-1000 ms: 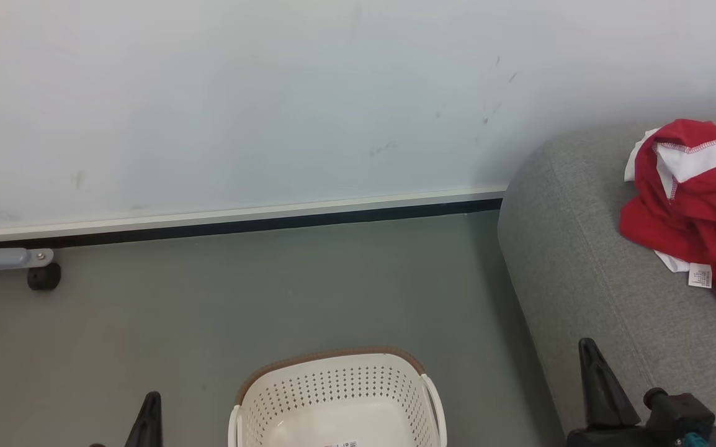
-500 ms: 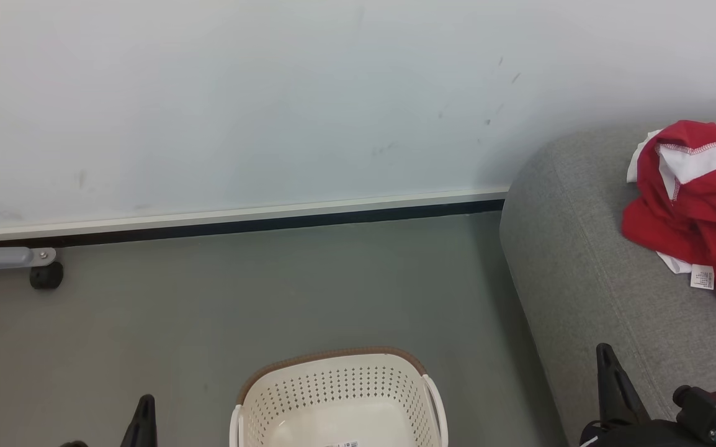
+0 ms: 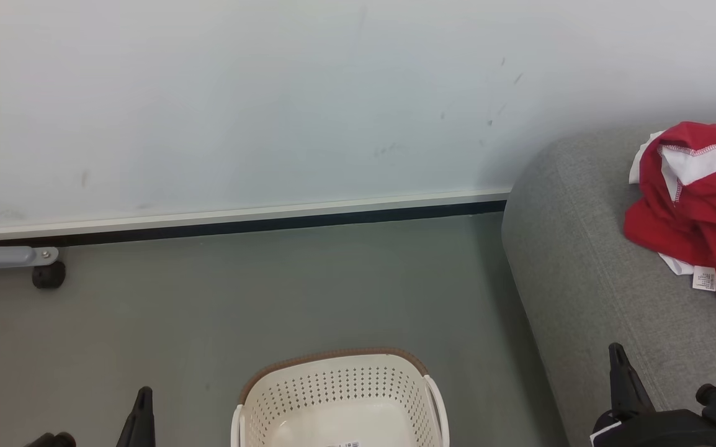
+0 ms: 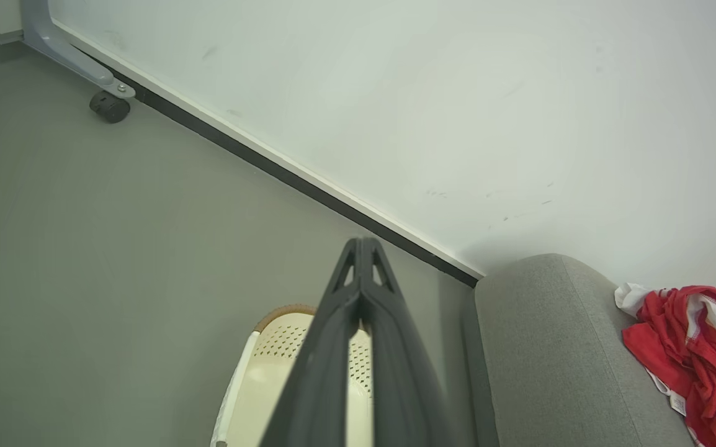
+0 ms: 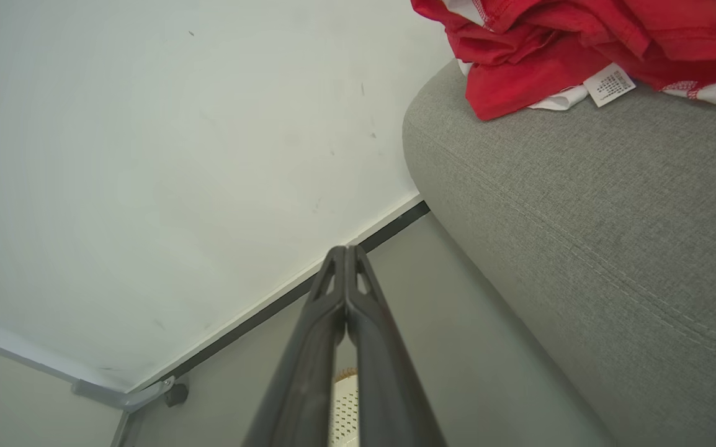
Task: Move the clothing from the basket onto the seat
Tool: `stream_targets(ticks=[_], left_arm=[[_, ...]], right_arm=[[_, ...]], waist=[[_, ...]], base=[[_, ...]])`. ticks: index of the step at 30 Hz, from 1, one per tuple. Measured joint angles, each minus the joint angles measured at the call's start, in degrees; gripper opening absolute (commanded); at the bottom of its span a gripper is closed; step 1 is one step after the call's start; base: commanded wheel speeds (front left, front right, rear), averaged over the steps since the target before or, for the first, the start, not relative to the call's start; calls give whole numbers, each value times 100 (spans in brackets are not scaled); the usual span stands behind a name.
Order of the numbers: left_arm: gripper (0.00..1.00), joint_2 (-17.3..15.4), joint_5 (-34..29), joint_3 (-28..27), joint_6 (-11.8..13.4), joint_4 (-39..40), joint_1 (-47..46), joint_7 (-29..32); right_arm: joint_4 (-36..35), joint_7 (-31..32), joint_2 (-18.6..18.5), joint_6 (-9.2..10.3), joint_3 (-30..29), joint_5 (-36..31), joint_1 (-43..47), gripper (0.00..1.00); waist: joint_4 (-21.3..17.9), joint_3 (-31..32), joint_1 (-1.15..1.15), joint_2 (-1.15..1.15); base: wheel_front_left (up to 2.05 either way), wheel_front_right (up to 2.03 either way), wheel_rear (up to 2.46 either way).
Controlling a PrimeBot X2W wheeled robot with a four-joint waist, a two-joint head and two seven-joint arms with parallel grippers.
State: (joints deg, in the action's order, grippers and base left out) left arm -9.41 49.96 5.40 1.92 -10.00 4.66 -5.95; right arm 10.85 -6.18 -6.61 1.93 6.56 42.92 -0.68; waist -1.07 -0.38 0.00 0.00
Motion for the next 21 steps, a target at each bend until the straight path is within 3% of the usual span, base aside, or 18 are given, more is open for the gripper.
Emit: stream_targets(ticks=[21], left_arm=[[0, 230, 1426, -358, -301, -244, -299, 445]], right_arm=[[227, 442, 127, -298, -489, 1662, -122, 0]], waist=[[37, 10, 0, 0]], base=[[0, 0, 0]])
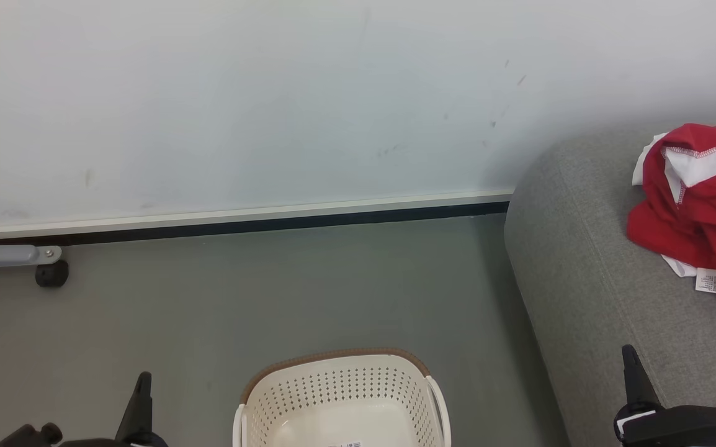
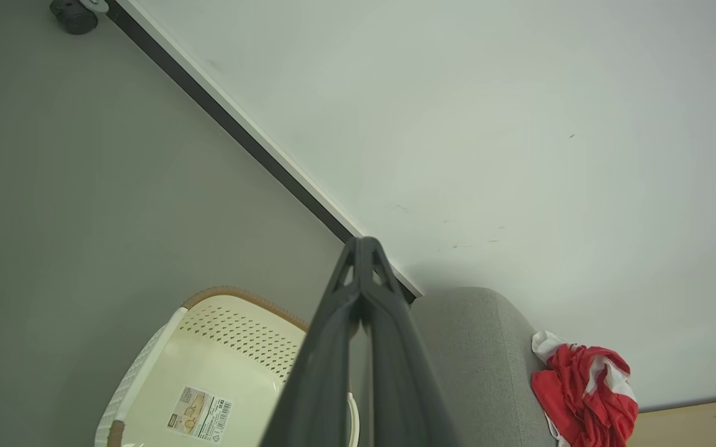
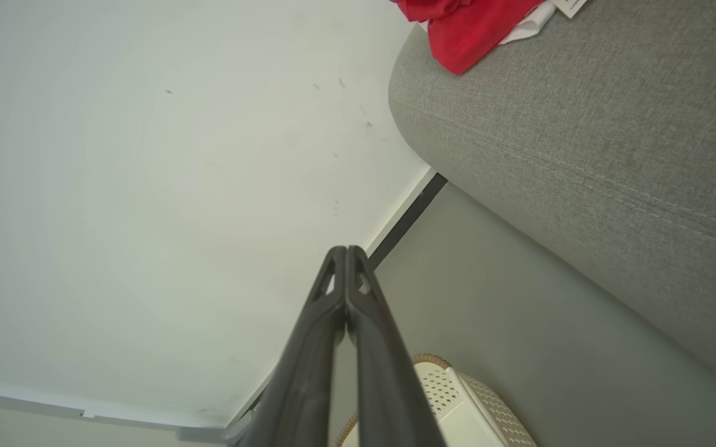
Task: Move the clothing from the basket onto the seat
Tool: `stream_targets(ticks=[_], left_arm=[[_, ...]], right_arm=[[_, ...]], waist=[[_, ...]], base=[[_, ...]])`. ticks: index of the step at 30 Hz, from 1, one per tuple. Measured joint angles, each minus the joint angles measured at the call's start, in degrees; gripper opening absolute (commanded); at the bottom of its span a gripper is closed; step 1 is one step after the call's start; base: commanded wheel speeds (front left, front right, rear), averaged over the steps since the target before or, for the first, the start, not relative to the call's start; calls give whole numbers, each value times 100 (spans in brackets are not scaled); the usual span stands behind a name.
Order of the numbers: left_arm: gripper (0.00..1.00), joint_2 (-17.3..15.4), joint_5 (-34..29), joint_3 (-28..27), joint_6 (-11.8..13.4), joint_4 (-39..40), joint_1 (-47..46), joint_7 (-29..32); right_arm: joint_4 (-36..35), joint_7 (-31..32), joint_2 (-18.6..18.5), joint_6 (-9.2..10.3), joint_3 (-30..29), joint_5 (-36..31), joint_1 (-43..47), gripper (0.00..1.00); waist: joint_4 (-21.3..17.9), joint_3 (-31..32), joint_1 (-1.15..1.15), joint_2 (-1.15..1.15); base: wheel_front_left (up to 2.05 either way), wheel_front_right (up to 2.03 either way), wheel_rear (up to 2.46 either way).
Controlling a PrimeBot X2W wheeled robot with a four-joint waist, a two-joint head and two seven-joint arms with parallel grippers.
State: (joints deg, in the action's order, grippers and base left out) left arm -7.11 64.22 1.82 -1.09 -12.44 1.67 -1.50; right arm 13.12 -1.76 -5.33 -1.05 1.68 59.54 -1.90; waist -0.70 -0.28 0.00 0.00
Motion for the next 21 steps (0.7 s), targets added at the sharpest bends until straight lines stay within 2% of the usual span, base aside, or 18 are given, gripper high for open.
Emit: stream_targets(ticks=[21], left_arm=[[0, 212, 1356, -347, -298, -210, -279, 403]], right_arm=[[202, 421, 141, -289, -466, 1603, -126, 0]], waist=[[36, 9, 0, 0]], base=[[0, 0, 0]])
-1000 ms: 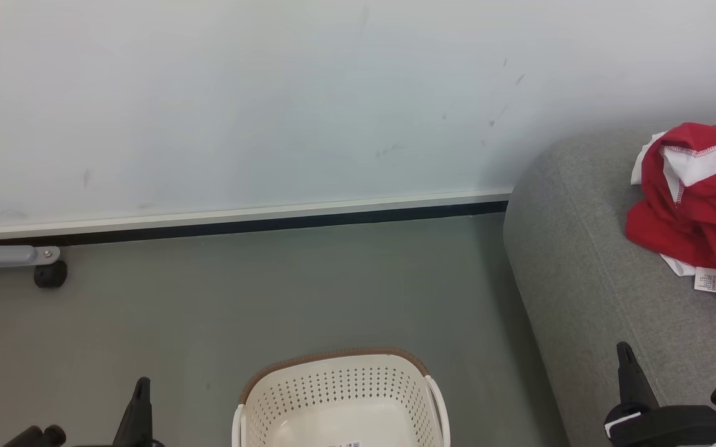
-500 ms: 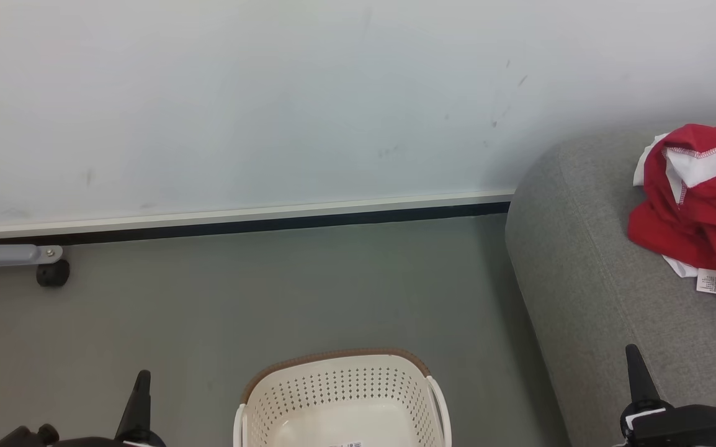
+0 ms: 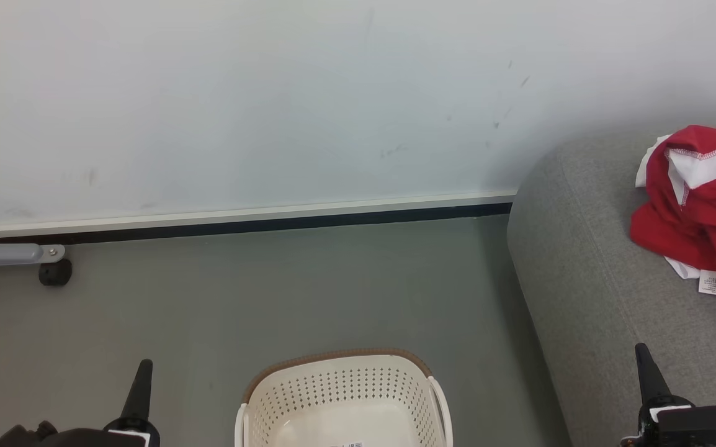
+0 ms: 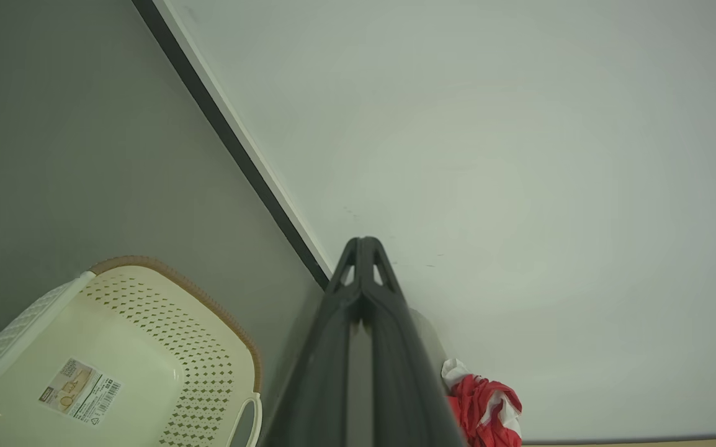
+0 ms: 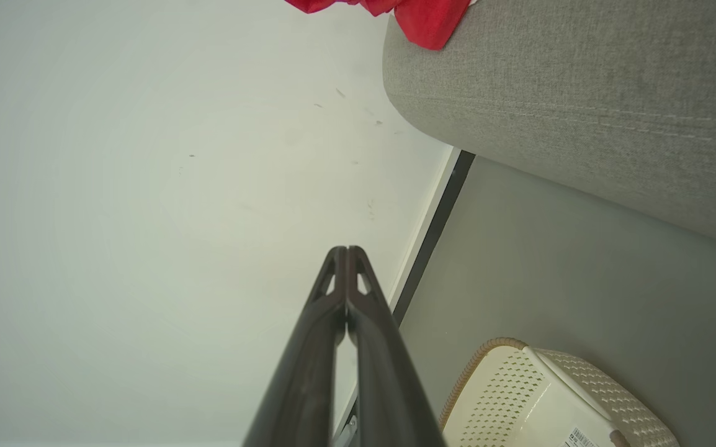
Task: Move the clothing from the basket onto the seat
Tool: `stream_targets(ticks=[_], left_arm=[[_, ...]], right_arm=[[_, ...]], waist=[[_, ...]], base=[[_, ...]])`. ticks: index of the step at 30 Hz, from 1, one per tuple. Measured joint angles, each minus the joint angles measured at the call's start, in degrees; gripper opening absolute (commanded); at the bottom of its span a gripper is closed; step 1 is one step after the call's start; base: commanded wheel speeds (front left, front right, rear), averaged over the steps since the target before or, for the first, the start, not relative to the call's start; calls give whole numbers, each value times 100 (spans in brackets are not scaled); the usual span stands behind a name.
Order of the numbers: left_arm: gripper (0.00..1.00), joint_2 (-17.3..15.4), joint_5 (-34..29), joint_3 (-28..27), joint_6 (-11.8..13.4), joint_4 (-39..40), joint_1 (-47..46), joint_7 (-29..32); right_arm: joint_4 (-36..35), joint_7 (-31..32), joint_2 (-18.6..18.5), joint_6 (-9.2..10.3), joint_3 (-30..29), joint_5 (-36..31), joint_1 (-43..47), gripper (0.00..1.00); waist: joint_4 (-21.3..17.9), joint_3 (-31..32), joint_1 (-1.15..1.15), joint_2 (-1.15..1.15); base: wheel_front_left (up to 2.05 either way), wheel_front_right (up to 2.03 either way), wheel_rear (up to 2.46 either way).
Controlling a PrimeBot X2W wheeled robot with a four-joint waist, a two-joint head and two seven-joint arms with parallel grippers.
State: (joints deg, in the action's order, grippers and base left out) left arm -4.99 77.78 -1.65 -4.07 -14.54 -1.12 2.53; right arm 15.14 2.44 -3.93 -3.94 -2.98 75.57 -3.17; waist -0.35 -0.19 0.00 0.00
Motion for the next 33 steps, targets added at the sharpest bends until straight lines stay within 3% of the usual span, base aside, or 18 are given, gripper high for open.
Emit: stream_targets(ticks=[20, 33], left_arm=[[0, 235, 1313, -350, -268, -225, -312, 390], [0, 266, 1393, -352, -300, -227, -346, 398]], right_arm=[[197, 403, 130, -289, -453, 1574, -152, 0], [199, 404, 138, -296, -465, 1585, -216, 0]], waist=[[35, 9, 0, 0], [35, 9, 0, 0]], base=[[0, 0, 0], [0, 0, 0]])
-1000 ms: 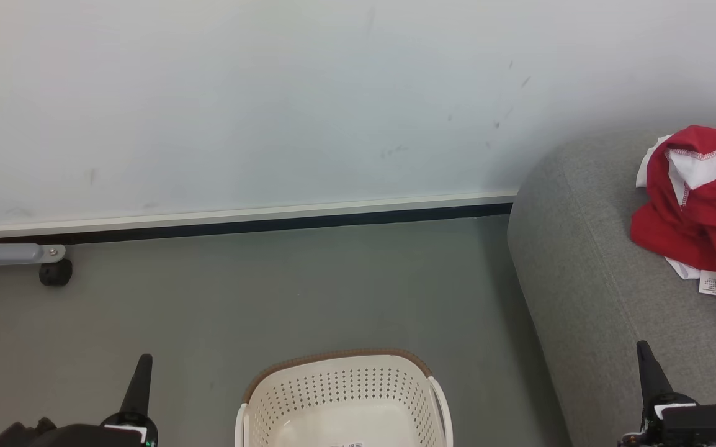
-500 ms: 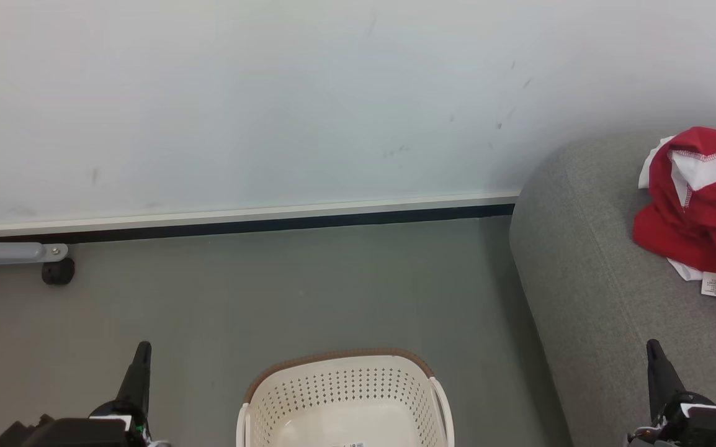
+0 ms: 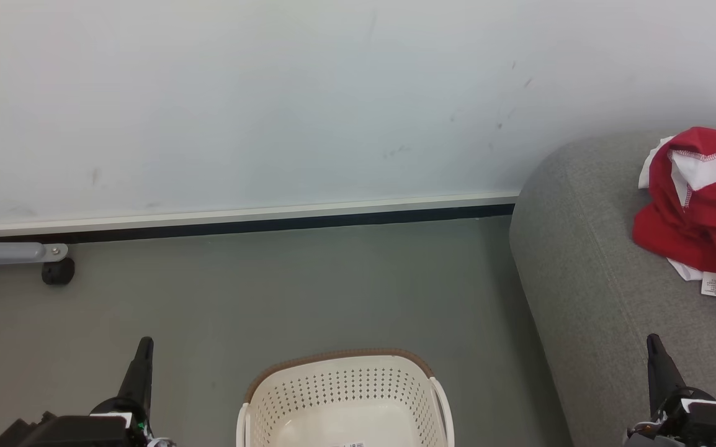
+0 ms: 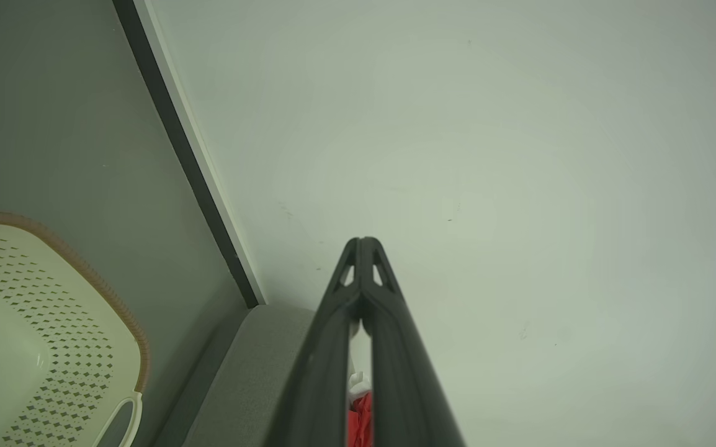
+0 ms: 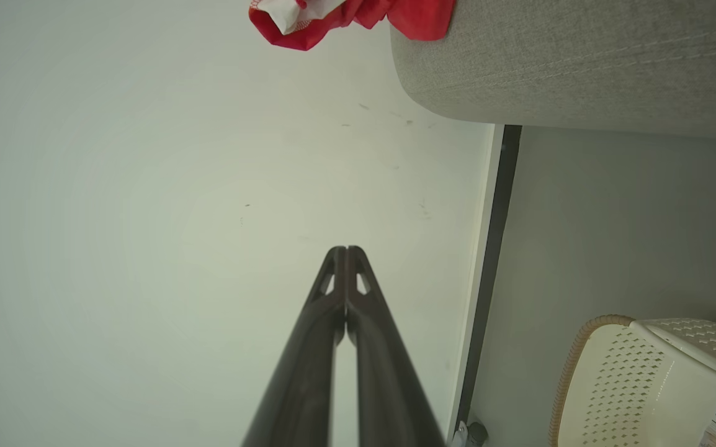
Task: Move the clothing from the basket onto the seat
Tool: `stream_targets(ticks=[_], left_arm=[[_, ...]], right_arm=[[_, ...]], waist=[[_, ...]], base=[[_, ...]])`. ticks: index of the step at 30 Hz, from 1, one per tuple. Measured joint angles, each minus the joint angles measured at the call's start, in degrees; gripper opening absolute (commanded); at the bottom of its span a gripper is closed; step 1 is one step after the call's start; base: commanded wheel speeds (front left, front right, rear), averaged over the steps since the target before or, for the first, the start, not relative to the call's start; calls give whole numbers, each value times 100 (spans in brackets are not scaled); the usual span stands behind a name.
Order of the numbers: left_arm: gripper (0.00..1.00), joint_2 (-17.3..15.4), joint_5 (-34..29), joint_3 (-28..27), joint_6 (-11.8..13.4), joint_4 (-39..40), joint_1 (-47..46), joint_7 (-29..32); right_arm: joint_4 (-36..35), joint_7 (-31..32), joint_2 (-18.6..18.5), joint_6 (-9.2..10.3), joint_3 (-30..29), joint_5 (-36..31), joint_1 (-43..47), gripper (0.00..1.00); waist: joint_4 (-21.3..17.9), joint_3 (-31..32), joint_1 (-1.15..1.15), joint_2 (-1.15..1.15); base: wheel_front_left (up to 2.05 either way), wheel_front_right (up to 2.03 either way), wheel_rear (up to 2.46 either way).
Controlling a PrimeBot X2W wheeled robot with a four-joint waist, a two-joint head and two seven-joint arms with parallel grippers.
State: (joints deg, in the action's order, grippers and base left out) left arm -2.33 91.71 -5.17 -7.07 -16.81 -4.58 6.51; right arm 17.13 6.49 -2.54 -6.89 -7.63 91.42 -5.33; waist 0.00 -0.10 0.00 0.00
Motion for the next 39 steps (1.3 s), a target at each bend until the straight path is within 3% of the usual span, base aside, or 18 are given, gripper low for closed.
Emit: stream_targets(ticks=[39], left_arm=[[0, 1, 1, 1, -1, -11, 0, 0]], right_arm=[[0, -1, 1, 0, 1, 1, 0, 0]], waist=[[0, 0, 0, 0]], base=[[0, 0, 0]])
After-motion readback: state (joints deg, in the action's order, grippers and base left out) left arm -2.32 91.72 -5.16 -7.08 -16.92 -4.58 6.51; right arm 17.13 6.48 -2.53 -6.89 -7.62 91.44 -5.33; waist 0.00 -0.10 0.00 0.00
